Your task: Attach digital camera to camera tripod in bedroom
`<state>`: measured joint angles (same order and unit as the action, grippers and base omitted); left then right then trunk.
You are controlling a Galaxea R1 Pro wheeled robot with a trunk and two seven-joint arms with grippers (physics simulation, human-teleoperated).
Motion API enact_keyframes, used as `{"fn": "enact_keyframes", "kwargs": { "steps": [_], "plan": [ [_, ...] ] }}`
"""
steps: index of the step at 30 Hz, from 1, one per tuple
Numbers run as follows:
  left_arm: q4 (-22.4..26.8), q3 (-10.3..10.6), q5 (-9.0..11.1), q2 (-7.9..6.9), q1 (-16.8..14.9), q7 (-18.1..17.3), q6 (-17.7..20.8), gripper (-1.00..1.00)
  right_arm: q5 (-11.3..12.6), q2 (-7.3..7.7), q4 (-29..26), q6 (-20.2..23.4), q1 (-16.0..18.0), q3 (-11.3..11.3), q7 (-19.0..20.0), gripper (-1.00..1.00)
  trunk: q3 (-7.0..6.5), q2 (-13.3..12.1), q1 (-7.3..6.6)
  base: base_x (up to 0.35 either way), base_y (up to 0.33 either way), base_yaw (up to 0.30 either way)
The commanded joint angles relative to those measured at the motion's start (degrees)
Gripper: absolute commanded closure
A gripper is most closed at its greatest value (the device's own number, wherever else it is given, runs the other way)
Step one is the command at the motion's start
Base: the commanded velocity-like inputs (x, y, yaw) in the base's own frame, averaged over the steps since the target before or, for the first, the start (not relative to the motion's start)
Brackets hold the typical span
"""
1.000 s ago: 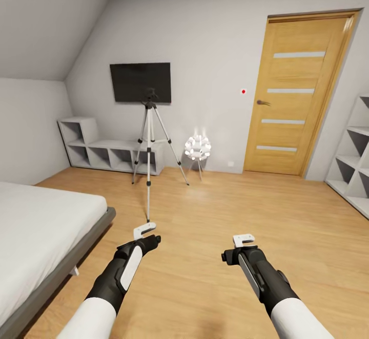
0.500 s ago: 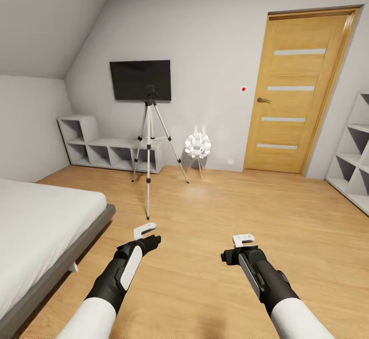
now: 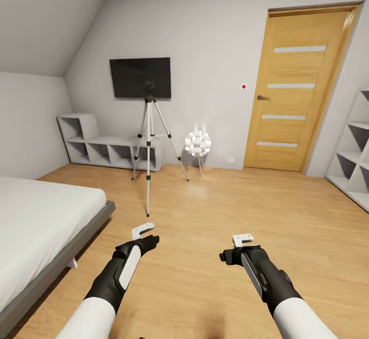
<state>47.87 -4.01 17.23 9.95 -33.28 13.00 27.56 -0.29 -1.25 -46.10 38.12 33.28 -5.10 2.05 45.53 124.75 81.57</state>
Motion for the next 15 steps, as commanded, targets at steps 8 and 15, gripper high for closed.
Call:
{"fn": "enact_keyframes", "kwargs": {
  "steps": [8,15],
  "plan": [
    [0.09,-5.18,0.49,0.05,-0.01,1.87,0.34,-1.0,-0.01,0.15,-0.23,0.34,0.03,0.05,0.25,-1.0,1.5,3.25,1.75,0.0,0.0,0.0],
    [0.06,-6.95,0.55,0.05,-0.02,2.41,0.49,-1.0,0.03,0.18,-0.35,0.37,0.03,3.02,0.31,-1.0,2.76,6.06,3.29,0.0,0.0,0.0]
  ]
}}
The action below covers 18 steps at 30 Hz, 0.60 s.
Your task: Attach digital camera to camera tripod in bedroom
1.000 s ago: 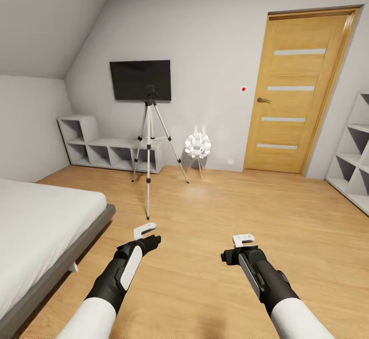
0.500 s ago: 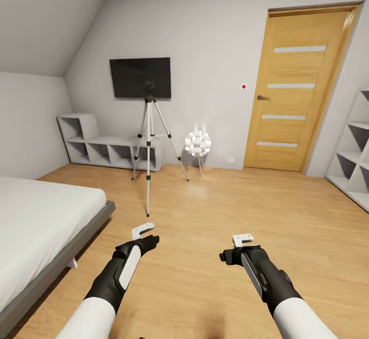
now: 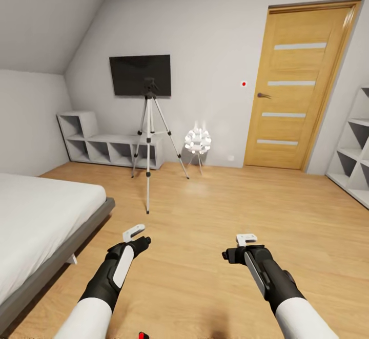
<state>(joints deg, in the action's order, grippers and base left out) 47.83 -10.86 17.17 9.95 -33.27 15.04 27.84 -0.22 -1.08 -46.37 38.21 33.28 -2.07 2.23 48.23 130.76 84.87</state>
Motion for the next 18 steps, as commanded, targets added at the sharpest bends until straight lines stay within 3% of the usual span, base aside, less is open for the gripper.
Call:
{"fn": "enact_keyframes", "kwargs": {
  "steps": [1,18],
  "plan": [
    [0.11,-0.15,0.62,0.05,-0.03,0.38,0.23,-1.0,-0.04,0.01,-0.09,0.29,0.03,0.29,0.14,-1.0,0.25,0.44,0.22,0.0,0.0,0.0],
    [0.41,-0.29,0.58,0.05,-0.04,0.49,0.5,-1.0,-0.04,0.03,-0.12,0.46,0.03,1.44,0.15,-1.0,3.3,7.26,3.95,0.0,0.0,0.0]
  ]
}}
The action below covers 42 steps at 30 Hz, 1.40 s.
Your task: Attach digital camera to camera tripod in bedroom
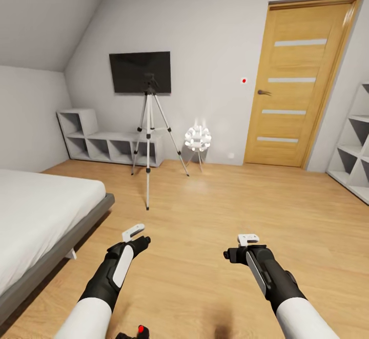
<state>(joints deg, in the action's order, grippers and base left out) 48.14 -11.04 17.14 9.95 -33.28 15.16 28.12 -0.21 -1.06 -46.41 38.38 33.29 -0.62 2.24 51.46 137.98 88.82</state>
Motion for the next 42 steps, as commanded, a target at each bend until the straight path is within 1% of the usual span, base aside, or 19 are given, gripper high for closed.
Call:
{"fn": "enact_keyframes", "kwargs": {
  "steps": [1,6,13,16,17,20,22,26,27,31,35,36,42],
  "plan": [
    [0.1,-0.11,0.6,0.05,-0.03,0.38,0.24,-1.0,-0.07,0.01,-0.08,0.29,0.03,-0.01,0.14,-1.0,0.25,0.44,0.21,0.0,0.0,0.0],
    [0.06,-0.08,0.33,0.05,-0.03,0.39,0.81,-1.0,-0.13,0.01,-0.08,0.24,0.03,-0.05,0.11,-1.0,1.14,2.45,1.31,0.0,0.0,0.0],
    [-0.39,0.08,-0.19,-0.07,-0.02,0.53,3.43,-1.0,-0.19,0.07,-0.08,0.13,0.03,-0.03,0.13,-1.0,2.4,5.26,2.85,0.0,0.0,0.0],
    [-0.61,0.11,-0.4,-0.59,-0.02,0.52,4.44,-1.0,-0.21,0.11,-0.08,0.12,0.03,-0.01,0.14,-1.0,3.07,5.3,2.93,0.0,0.0,0.0],
    [-0.68,0.13,-0.46,-1.23,-0.03,0.41,5.06,-1.0,-0.38,0.24,-0.11,0.1,0.03,-0.04,0.14,-1.0,3.29,5.31,2.95,0.0,0.0,0.0],
    [-0.72,0.15,-0.41,-2.38,-0.03,0.15,6.05,-1.0,-0.59,0.75,-0.14,0.09,0.03,-0.03,0.14,-1.0,3.95,5.35,3.03,0.0,0.0,0.0],
    [-0.75,0.15,-0.24,-3.29,-0.03,-0.11,7.01,-1.0,-0.68,1.48,-0.29,0.07,0.03,-0.01,0.14,-1.0,4.39,5.38,3.08,0.0,0.0,0.0],
    [-0.76,0.15,-0.07,-3.98,-0.03,-0.32,7.8,-1.0,-0.51,2.54,-0.8,0.06,0.03,0.0,0.14,-1.0,5.28,5.43,3.18,0.0,0.0,0.0],
    [-0.76,0.15,-0.01,-4.17,-0.03,-0.38,8.0,-1.0,-0.37,3.1,-1.11,0.08,0.03,0.0,0.17,-1.0,5.5,5.44,3.21,0.0,0.0,0.0],
    [-0.77,0.15,0.08,-4.37,-0.03,-0.49,8.21,-1.0,-0.24,3.99,-1.63,0.1,0.03,0.0,0.2,-1.0,6.39,5.5,3.31,0.0,0.0,0.0],
    [-0.77,0.15,0.14,-4.4,-0.01,-0.88,8.3,-1.0,-0.18,4.44,-1.88,0.11,0.03,0.01,0.22,-1.0,7.27,5.55,3.42,0.0,0.0,0.0],
    [-0.77,0.15,0.11,-4.41,0.03,-2.0,8.34,-1.0,-0.15,4.65,-2.01,0.06,0.03,0.01,0.22,-1.0,7.5,5.56,3.44,0.0,0.0,0.0],
    [-0.77,0.15,0.06,-4.41,-0.01,-3.61,8.36,-1.0,-0.14,4.74,-2.05,0.1,0.03,0.0,0.23,-1.0,8.83,5.64,3.6,0.0,0.0,0.0]
  ]
}}
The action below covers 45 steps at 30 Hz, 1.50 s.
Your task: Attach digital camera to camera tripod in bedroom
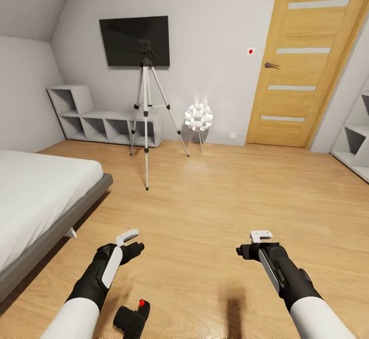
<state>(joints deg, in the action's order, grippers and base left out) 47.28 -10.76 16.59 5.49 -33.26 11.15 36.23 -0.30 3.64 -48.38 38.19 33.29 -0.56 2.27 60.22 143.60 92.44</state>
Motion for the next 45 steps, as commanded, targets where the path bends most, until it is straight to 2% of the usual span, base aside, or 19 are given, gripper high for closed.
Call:
{"fn": "enact_keyframes", "kwargs": {
  "steps": [1,18,31,45],
  "plan": [
    [0.09,-0.14,0.59,0.07,-0.02,0.26,0.24,-1.0,-0.06,0.04,-0.1,0.29,0.02,-0.06,0.19,-1.0,0.28,0.04,0.01,0.0,0.0,0.0],
    [0.09,-0.14,0.47,0.18,0.04,0.02,0.24,-1.0,0.02,-0.09,-0.69,0.3,0.02,-0.09,0.36,-1.0,4.05,0.27,0.45,0.0,0.0,0.0],
    [0.12,-0.09,0.46,0.51,0.01,0.01,0.05,-1.0,0.0,0.04,-3.38,0.8,0.02,-0.23,3.12,-1.0,6.93,0.44,0.78,0.0,0.0,0.0],
    [0.09,-0.02,0.55,0.58,-0.03,0.01,-0.11,-1.0,-0.14,-0.07,-3.82,2.24,0.02,-0.06,3.7,-1.0,10.03,0.63,1.14,0.0,0.0,0.0]
  ]
}}
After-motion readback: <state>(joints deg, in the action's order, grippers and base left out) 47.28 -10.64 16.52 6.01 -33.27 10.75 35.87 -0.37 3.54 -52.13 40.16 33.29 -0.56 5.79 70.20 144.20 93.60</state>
